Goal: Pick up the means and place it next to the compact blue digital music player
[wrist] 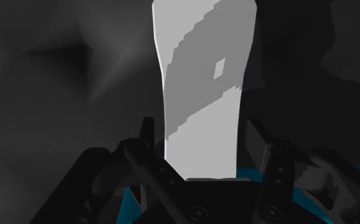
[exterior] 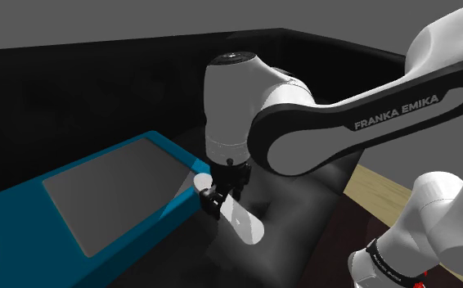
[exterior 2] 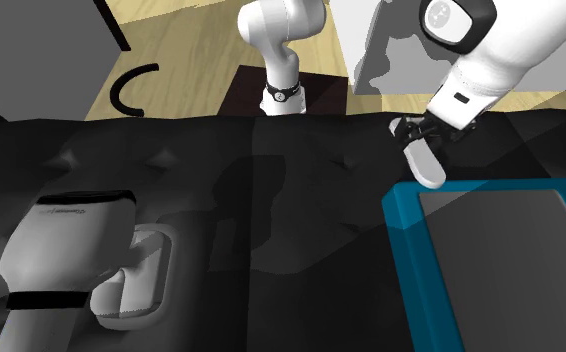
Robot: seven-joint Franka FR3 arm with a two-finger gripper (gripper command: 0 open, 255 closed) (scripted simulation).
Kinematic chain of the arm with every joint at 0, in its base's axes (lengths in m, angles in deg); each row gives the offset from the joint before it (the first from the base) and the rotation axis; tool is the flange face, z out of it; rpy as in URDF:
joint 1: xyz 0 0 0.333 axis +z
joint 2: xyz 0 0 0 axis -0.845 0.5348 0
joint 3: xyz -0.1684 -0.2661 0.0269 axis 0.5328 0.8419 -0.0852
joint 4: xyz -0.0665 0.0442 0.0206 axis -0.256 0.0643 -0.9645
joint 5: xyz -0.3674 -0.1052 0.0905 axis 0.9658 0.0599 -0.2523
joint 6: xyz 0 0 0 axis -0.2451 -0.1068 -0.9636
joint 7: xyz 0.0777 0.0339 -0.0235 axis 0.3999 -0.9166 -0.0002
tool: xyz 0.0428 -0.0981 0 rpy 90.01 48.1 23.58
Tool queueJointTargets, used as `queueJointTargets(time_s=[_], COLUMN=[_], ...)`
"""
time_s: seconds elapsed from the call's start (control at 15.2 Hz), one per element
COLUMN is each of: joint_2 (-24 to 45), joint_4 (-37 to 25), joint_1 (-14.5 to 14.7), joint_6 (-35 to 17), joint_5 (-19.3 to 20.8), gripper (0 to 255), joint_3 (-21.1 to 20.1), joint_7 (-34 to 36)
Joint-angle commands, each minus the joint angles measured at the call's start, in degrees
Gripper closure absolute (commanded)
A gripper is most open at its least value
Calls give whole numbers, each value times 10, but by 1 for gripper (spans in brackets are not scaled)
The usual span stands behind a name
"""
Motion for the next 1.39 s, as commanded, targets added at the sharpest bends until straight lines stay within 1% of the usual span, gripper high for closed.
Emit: queueJointTargets(time_s=[0.0, 0.4, 0.92, 0.99, 1.32], joint_2=[7, 31, 31, 31, 31], joint_4=[10, 36, 36, 37, 36], joint_1=[1, 1, 1, 1, 1], joint_6=[-16, -65, -65, -66, -65], joint_5=[2, 10, 10, 10, 10], gripper=[255, 255, 255, 0, 0], joint_3=[-1, -3, -3, -2, -3], joint_7=[2, 7, 7, 7, 7])
